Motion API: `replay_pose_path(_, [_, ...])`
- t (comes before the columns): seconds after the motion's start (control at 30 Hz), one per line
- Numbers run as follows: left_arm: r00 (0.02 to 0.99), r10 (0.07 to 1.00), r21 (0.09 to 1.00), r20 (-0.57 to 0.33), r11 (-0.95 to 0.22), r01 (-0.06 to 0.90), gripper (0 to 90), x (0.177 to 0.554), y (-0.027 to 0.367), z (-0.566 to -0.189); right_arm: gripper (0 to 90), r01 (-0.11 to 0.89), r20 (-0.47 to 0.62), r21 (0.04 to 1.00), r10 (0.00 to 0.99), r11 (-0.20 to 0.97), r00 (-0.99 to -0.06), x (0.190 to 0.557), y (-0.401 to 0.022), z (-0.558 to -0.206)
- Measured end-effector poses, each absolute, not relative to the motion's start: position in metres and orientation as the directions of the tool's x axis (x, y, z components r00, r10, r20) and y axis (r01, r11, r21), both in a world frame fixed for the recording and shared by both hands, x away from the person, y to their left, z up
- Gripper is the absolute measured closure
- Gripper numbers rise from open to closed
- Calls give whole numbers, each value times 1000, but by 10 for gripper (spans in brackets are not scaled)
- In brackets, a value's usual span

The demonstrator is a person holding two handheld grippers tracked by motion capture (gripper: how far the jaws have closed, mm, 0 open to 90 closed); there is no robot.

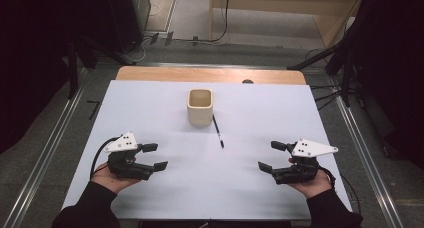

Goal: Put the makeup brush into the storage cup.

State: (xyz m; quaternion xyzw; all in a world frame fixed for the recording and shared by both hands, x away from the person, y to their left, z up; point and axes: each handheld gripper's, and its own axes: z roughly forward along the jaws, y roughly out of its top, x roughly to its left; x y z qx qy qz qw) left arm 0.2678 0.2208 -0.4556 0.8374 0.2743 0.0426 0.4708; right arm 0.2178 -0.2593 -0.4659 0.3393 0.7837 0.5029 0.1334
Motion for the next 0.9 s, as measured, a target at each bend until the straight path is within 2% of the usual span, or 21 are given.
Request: replay_pose_path(0.9, [853, 497, 832, -157, -399, 386, 225, 267, 222, -455, 164, 400, 136, 882, 677, 250, -723, 219, -259, -466])
